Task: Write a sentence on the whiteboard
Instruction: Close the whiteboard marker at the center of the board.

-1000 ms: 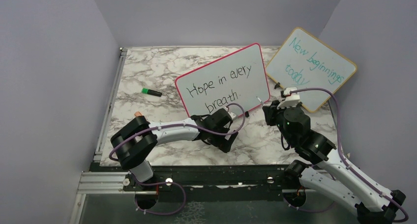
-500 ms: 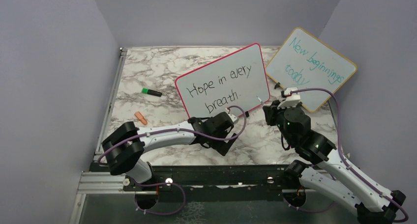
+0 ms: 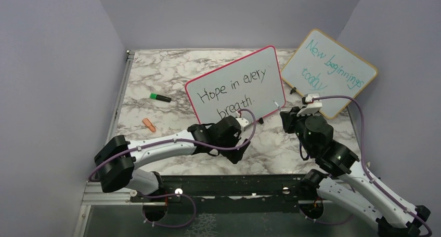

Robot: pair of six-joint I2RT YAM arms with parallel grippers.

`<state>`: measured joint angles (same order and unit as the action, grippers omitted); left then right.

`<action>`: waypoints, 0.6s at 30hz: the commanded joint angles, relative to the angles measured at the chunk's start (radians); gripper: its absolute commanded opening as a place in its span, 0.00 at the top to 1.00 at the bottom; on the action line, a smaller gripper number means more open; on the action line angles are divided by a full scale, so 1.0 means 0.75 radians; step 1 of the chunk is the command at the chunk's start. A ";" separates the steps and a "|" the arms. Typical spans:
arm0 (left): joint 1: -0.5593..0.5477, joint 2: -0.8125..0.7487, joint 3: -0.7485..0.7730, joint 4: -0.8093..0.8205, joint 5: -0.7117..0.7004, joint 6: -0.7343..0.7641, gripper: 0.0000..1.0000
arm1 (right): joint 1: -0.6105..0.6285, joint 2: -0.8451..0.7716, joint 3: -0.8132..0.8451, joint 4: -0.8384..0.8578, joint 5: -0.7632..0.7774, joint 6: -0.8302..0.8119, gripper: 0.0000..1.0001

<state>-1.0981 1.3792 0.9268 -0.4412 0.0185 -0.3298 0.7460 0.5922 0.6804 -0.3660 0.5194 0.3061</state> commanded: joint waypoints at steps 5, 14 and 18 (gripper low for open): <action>-0.002 0.125 0.031 0.007 -0.067 -0.005 0.24 | -0.004 -0.021 -0.013 0.011 0.032 0.018 0.99; -0.002 0.232 0.059 0.008 -0.067 -0.020 0.41 | -0.005 -0.014 -0.018 0.018 0.032 0.016 0.99; -0.002 0.295 0.086 0.007 -0.053 -0.013 0.49 | -0.004 -0.006 -0.014 0.018 0.032 0.013 0.99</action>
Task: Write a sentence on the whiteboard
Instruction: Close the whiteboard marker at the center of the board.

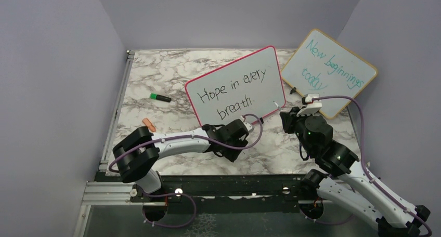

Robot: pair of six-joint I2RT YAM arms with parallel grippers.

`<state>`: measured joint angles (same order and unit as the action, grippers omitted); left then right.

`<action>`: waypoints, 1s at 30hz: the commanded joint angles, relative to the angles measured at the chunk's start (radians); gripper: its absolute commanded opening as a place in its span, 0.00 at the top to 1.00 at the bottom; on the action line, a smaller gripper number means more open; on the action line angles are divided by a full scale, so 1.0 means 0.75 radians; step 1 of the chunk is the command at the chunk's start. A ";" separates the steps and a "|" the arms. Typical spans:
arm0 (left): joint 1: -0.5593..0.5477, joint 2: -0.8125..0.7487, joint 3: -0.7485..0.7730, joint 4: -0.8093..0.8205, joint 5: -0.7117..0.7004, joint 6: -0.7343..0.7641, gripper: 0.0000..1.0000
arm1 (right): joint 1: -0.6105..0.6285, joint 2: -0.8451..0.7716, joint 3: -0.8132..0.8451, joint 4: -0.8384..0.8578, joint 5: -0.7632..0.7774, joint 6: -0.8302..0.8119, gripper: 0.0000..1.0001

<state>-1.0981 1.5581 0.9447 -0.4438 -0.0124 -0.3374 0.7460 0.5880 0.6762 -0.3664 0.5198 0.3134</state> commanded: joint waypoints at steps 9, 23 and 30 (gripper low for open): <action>0.001 0.166 0.105 0.001 -0.004 0.037 0.65 | -0.005 -0.003 -0.006 0.019 0.031 0.001 0.99; 0.004 0.287 0.132 -0.056 -0.010 0.064 0.82 | -0.005 0.010 -0.006 0.021 0.031 -0.003 0.99; 0.004 0.196 0.099 -0.077 -0.016 0.096 1.00 | -0.005 0.006 -0.008 0.022 0.027 -0.003 0.99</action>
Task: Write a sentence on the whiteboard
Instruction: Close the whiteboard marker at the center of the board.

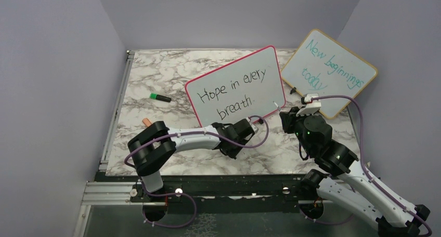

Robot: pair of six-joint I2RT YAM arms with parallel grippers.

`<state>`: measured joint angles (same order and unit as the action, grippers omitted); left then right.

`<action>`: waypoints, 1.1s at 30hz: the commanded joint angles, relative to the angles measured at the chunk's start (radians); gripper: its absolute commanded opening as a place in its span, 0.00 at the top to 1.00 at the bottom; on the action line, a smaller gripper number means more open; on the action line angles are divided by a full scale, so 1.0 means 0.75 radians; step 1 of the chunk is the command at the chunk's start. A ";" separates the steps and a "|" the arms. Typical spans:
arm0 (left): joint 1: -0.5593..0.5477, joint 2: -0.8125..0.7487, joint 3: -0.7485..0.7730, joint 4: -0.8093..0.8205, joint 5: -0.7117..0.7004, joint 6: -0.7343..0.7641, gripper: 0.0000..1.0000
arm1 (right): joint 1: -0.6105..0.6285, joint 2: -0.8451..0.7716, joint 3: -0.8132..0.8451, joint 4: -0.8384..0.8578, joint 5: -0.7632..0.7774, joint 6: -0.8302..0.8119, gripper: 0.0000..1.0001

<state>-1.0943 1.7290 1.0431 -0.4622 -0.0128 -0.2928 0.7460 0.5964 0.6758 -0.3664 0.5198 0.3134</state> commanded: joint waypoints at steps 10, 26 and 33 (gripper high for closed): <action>-0.002 -0.349 -0.050 -0.055 -0.170 0.296 1.00 | -0.005 -0.015 0.019 0.012 -0.035 -0.013 0.99; -0.002 -0.808 -0.060 -0.015 -0.271 0.981 1.00 | -0.005 -0.016 0.130 0.014 -0.562 -0.073 0.99; -0.002 -1.003 -0.232 0.172 -0.177 1.363 1.00 | -0.005 0.047 0.128 0.094 -0.906 -0.087 0.99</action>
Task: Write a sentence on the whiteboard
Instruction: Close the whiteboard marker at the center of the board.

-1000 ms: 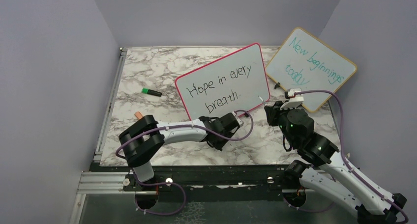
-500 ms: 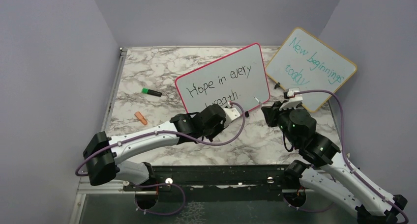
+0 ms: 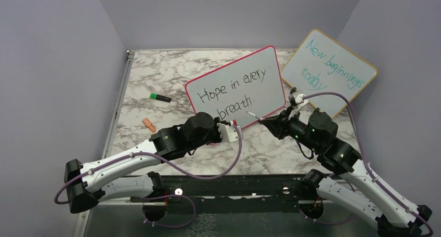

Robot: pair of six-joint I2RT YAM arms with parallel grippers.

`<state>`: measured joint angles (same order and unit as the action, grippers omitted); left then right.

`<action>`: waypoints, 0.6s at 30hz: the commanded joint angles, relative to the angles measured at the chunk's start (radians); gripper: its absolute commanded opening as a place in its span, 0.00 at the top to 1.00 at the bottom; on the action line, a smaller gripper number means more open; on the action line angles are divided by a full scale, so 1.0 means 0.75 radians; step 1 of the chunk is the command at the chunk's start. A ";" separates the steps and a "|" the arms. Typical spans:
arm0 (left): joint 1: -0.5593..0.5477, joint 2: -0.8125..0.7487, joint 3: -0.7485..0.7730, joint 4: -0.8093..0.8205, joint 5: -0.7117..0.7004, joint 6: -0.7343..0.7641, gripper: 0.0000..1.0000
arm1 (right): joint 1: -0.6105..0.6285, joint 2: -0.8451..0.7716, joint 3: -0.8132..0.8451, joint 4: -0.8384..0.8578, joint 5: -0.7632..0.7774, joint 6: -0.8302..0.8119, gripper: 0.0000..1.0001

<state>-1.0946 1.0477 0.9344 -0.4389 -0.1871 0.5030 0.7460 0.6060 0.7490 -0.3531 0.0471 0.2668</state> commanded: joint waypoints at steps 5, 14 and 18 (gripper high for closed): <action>-0.002 -0.148 -0.132 0.192 0.114 0.421 1.00 | -0.005 0.086 0.006 0.166 -0.464 -0.035 0.99; -0.001 -0.186 -0.210 0.259 0.205 0.514 1.00 | -0.005 0.168 0.045 0.148 -0.544 -0.069 0.99; -0.001 -0.182 -0.221 0.266 0.187 0.510 1.00 | -0.005 0.162 0.066 0.097 -0.533 -0.086 0.99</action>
<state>-1.0943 0.9272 0.7830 -0.2783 -0.0635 0.8688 0.7460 0.7349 0.7509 -0.2420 -0.3283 0.2306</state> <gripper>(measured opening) 0.023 0.167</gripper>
